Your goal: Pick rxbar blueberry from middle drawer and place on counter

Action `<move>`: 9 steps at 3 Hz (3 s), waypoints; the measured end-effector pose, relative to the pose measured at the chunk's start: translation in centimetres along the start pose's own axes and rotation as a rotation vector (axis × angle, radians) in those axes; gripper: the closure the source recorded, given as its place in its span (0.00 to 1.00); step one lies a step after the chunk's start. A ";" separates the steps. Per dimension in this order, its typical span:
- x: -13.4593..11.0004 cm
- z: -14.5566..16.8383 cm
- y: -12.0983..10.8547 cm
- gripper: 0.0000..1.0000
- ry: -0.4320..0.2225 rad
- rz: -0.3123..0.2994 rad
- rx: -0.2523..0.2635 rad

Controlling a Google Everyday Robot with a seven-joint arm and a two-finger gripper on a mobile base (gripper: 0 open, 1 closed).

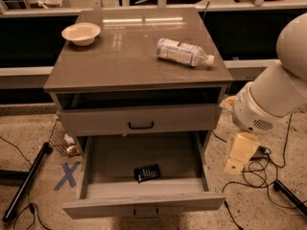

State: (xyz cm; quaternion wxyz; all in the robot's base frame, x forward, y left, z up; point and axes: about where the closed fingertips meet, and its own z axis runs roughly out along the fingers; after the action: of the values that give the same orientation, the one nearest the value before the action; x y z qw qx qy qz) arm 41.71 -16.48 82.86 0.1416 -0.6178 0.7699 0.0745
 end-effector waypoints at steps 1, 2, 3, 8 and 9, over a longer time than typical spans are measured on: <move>-1.0 1.2 0.1 0.00 0.060 -0.068 -0.067; -0.1 9.0 2.9 0.00 0.053 -0.117 -0.244; 1.2 16.7 5.4 0.00 0.030 -0.079 -0.267; -4.1 30.9 -2.4 0.00 -0.230 -0.143 -0.189; -4.1 30.9 -2.4 0.00 -0.230 -0.143 -0.189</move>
Offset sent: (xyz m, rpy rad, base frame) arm 0.0877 0.0904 -0.2275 0.2396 -0.1337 0.0778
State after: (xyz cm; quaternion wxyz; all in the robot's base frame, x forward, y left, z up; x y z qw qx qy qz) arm 48.78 -4.27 54.96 0.1751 -0.6691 0.6921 0.2065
